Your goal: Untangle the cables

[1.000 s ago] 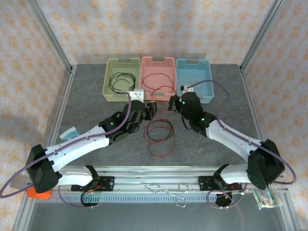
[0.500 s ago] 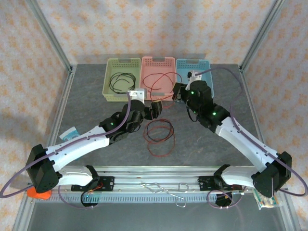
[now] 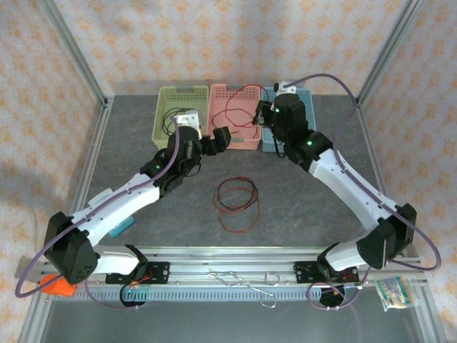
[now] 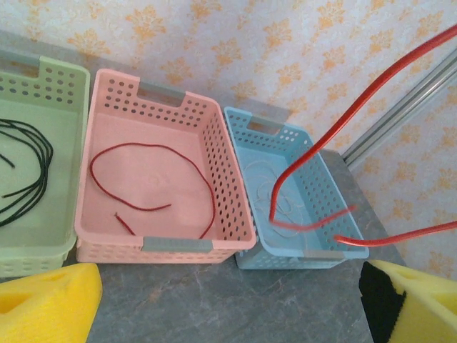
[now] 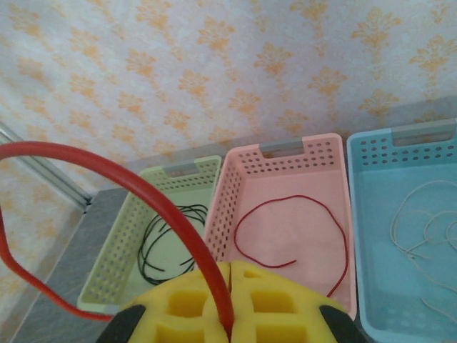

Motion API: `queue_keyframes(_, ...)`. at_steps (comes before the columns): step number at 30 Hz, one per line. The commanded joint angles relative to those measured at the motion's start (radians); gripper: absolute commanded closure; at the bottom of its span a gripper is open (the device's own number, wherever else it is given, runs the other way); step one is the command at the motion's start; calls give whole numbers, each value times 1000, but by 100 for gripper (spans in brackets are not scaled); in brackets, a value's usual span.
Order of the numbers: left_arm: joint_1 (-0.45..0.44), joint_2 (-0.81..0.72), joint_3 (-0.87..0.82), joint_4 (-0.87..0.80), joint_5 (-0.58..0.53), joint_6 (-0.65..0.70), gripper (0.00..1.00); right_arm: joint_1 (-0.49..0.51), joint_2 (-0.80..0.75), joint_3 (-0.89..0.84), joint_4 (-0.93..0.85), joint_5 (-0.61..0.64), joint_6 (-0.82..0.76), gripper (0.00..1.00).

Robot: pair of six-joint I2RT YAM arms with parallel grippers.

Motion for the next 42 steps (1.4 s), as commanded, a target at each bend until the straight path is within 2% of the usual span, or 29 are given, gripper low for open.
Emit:
queue_keyframes(1,28,40,52,37,36,4,6,-21,55,62,-10,-9,-13,100)
queue_keyframes(19,149,281,198,131,82,-52,7,-83,505,432,-53,-135,23,100)
queue_keyframes(25,179,338,212,130,105,-60,8,-89,676,593,-138,-133,44,100)
queue_keyframes(34,180,347,123,128,108,-50,8,-103,806,608,-179,-153,108,100)
queue_keyframes(36,178,349,100,133,117,-55,8,-105,821,608,-180,-149,110,91)
queue_keyframes(39,177,347,70,137,122,-60,8,-105,823,602,-174,-166,103,85)
queue_keyframes(42,175,334,39,152,123,-64,8,-105,801,575,-148,-190,98,70)
